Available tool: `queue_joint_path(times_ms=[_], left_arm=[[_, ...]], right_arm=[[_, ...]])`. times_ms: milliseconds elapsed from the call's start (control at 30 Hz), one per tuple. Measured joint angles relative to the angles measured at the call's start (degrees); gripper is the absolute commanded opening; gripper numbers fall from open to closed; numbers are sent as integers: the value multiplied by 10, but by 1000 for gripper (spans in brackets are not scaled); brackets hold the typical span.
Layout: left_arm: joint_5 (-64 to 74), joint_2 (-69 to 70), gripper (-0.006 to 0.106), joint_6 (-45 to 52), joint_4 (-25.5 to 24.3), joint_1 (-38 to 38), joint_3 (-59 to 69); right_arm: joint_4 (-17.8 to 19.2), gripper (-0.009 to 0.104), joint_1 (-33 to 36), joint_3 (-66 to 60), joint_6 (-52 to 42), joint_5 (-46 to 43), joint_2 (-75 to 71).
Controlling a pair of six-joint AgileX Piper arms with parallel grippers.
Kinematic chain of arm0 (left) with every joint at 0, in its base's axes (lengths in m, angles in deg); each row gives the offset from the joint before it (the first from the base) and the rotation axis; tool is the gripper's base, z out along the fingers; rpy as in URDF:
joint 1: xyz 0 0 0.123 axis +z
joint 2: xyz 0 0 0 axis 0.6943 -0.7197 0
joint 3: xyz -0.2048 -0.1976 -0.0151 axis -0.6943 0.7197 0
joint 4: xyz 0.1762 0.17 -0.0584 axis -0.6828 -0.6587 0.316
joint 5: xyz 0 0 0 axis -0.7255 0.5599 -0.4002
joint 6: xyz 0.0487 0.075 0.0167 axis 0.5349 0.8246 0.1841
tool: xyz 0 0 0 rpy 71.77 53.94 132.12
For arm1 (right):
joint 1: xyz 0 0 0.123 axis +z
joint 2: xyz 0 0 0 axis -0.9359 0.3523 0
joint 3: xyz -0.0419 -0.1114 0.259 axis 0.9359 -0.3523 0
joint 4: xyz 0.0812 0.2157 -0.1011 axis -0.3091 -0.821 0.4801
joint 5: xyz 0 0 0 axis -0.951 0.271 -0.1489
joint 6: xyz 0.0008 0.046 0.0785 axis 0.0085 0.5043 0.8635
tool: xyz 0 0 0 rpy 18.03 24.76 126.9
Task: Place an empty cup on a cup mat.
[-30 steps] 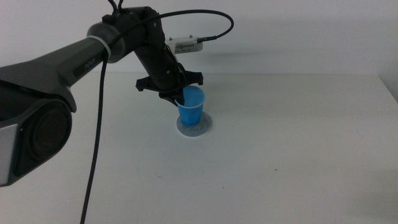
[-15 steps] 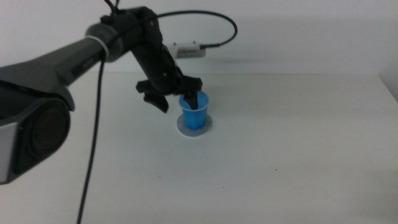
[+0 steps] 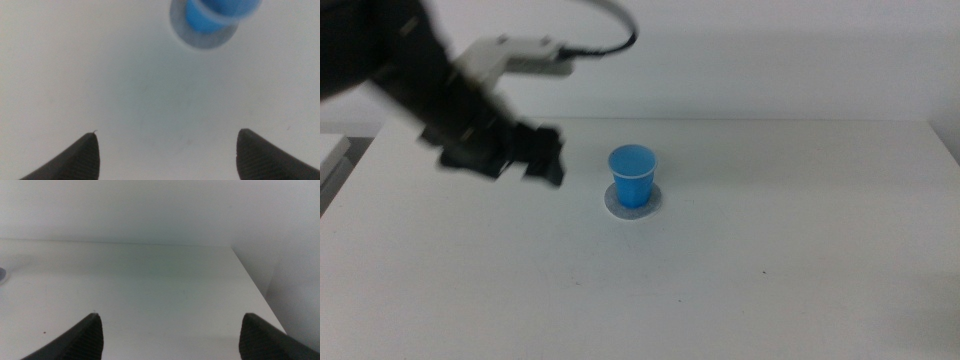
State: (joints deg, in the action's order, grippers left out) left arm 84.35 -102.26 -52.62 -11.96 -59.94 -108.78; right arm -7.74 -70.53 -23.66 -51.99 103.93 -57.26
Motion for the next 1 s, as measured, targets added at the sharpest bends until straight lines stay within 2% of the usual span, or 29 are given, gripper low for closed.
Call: queue_joint_path(times_ms=[300,500,633,833,1000], left_arm=[[-277,233,94,55,8,5,339],[-421,340,94,58,19,6,488],[-457,438,94,59,8,31,551],[-471,620,94,59,-40,90,621],[-474,741,94,60,-49,108,681]], right_arm=[[0,93,0,0,0,0,0],[0,93,0,0,0,0,0],[0,93,0,0,0,0,0],[0,93,0,0,0,0,0],[0,93,0,0,0,0,0]])
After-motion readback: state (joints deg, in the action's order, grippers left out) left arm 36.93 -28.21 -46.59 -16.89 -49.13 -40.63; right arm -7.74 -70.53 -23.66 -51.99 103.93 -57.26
